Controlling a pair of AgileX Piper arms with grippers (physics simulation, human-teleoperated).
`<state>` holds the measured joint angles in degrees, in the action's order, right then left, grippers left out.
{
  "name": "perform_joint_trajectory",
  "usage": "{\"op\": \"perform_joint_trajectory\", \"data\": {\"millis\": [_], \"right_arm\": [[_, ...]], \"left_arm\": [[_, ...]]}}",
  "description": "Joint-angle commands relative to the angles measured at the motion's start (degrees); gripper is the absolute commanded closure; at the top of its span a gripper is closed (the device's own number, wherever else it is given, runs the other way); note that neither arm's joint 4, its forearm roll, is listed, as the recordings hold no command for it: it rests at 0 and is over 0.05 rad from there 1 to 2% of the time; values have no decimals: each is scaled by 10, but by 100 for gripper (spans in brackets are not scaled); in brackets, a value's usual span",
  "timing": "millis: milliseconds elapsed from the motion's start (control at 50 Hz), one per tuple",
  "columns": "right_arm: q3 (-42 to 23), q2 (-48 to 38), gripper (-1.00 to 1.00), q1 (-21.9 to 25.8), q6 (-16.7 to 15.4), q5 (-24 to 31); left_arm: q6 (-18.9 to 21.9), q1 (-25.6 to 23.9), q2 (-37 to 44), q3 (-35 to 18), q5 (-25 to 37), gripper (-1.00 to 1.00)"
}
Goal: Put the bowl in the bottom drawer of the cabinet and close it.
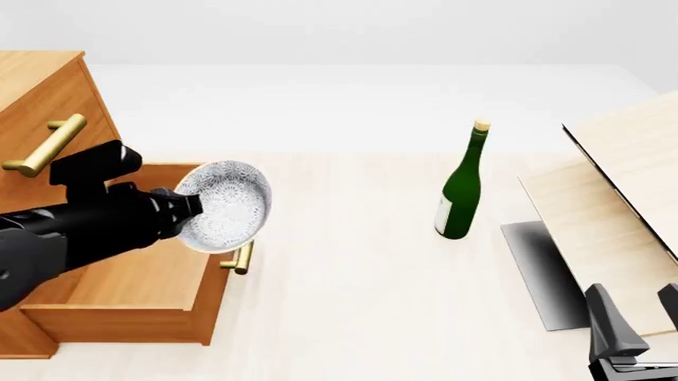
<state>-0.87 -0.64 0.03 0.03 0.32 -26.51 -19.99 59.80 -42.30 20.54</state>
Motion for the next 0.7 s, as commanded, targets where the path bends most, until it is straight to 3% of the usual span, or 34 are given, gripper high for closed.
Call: {"op": "perform_joint_trajectory", "data": {"millis": [20, 700], "right_arm": [[0, 0, -100, 0, 0, 0], [0, 0, -100, 0, 0, 0]], "left_arm": [[-5, 54, -17, 22, -3, 100], [-43, 172, -28, 68, -30, 100]]}}
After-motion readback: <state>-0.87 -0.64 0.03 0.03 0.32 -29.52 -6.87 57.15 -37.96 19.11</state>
